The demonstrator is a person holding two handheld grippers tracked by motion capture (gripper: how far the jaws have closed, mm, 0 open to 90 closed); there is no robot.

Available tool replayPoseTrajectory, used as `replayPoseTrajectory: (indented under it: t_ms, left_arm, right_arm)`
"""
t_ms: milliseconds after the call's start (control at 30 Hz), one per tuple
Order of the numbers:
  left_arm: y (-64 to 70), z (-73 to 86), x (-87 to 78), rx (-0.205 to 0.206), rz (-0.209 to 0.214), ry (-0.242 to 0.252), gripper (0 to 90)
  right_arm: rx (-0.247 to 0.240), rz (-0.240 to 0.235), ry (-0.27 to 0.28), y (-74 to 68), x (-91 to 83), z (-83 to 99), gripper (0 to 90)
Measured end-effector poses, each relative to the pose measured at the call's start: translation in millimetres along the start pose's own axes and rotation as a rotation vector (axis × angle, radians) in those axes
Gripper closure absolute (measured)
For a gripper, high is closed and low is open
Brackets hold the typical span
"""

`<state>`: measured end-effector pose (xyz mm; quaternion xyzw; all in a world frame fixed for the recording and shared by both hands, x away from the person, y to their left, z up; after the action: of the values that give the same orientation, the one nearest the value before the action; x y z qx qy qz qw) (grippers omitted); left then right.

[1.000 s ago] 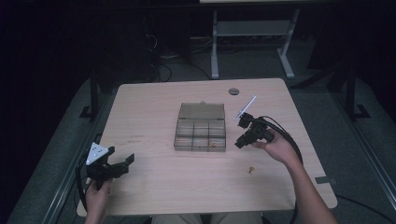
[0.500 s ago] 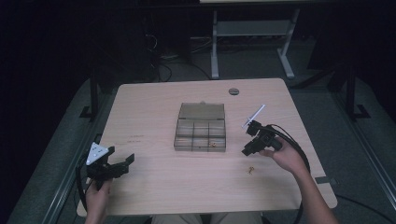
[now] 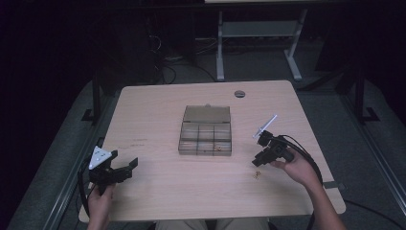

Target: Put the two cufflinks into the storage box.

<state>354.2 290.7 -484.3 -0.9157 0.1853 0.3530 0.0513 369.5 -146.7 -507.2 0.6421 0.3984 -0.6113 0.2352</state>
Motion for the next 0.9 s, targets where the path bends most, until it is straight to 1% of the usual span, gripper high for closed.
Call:
replayPoseTrajectory:
  t_ms: [167,267,433,533,900]
  left_arm:
    - [0.1,0.1,0.2,-0.003,0.002,0.0,13.2]
    - [0.2,0.2,1.1,-0.003,0.004,-0.001,13.2]
    - [0.5,-0.4,1.0,-0.003,0.003,0.006,13.2]
    - [-0.3,0.5,0.5,0.006,0.0,-0.003,13.2]
    - [-0.2,0.7,0.7,0.009,-0.003,-0.006,13.3]
  right_arm:
    - [0.006,-0.006,0.002,-1.3,4.7,6.6,66.1]
    - [0.011,-0.007,-0.006,-2.1,7.3,10.8,66.1]
    - [0.012,-0.015,0.001,-2.6,10.7,15.8,66.3]
    - [0.014,-0.023,0.004,-4.0,13.1,18.4,66.4]
    - [0.011,-0.029,-0.007,-6.4,22.1,23.4,68.7]
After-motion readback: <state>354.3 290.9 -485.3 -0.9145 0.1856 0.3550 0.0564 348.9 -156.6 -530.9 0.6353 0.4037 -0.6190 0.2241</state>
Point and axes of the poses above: each handheld gripper's, and its own axes: x roughly forward along the jaws, z roughly out of its underside, y roughly to its right, the point moved 10 cm from there along x, roughly forward along the jaws, and after that the axes turned 13 degrees about -y, right-handed, at the moved point
